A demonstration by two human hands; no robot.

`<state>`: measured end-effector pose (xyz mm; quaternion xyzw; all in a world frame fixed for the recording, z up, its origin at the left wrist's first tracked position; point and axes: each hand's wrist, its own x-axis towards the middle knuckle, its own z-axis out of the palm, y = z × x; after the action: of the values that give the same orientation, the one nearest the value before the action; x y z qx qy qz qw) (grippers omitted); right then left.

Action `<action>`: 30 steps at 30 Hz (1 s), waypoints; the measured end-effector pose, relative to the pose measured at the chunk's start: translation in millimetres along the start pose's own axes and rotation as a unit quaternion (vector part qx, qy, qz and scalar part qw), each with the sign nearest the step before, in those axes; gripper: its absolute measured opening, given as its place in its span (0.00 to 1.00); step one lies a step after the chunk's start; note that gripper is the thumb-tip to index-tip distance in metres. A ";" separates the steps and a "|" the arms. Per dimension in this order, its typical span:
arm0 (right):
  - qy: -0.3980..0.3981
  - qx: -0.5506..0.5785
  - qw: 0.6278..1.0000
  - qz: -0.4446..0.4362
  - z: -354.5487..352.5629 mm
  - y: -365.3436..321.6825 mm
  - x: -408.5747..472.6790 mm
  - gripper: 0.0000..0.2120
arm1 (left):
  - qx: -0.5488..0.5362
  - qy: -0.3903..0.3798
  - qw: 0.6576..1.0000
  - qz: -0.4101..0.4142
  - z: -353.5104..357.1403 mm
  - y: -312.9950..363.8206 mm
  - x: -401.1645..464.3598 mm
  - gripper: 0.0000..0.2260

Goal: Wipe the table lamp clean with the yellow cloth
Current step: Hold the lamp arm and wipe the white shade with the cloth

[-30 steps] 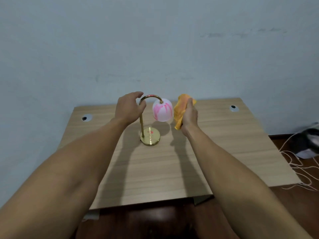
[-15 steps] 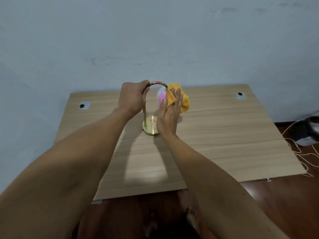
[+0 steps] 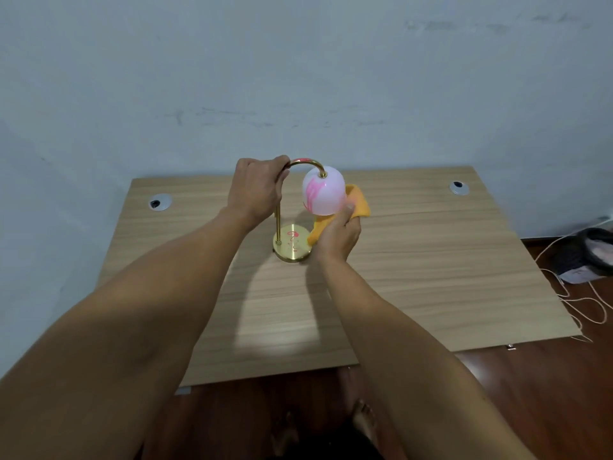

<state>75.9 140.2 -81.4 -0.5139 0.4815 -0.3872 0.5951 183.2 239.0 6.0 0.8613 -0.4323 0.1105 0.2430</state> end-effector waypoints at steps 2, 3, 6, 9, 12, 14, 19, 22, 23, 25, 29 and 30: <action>0.005 0.009 0.998 -0.055 7.6 -16.2 -0.1 0.23 | -0.005 0.006 1.000 -0.001 1.2 -0.6 0.1 0.08; -0.017 -0.014 0.995 -0.102 12.5 -21.9 -0.6 0.23 | -0.004 0.007 1.000 -0.001 1.5 -0.5 0.5 0.08; -0.122 -0.125 0.953 -0.247 18.5 -13.1 -3.5 0.23 | 0.000 0.011 1.000 0.001 2.0 -0.6 0.5 0.08; -0.146 -0.167 0.934 -0.280 10.1 8.7 -9.0 0.25 | 0.001 0.015 1.000 0.001 4.3 -1.0 -0.8 0.08; -0.152 -0.160 0.928 -0.300 -3.2 24.8 -13.5 0.26 | 0.002 0.020 1.000 0.001 6.1 -1.3 -0.1 0.08; -0.155 -0.169 0.923 -0.309 -11.6 31.1 -16.7 0.26 | 0.002 0.021 1.000 -0.001 6.2 -1.3 0.3 0.08; -0.027 -0.041 0.999 -0.001 -10.9 22.9 -14.4 0.22 | 0.008 0.008 1.000 -0.005 5.9 -1.5 0.0 0.08; 0.062 0.060 0.992 0.098 -13.5 1.4 4.2 0.24 | 0.009 0.005 1.000 -0.003 4.7 -1.1 0.2 0.09; 0.066 0.060 0.993 0.076 -12.8 -5.9 7.6 0.24 | 0.009 0.005 1.000 -0.004 5.0 -1.1 0.5 0.09; 0.050 0.035 0.998 -0.002 -8.2 -18.4 5.6 0.24 | 0.007 0.008 1.000 -0.008 5.9 -0.9 0.7 0.08; -0.089 -0.090 0.970 -0.206 3.4 -15.6 -12.1 0.24 | 0.009 0.009 1.000 -0.017 6.3 -1.2 0.6 0.08; -0.113 -0.141 0.953 -0.244 3.3 -9.3 -15.9 0.24 | 0.011 0.007 1.000 -0.017 5.8 -1.2 0.9 0.09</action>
<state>75.7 154.6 -69.5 -0.7344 0.3212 -0.3882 0.4547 184.6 236.0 1.0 0.8705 -0.4145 0.1168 0.2384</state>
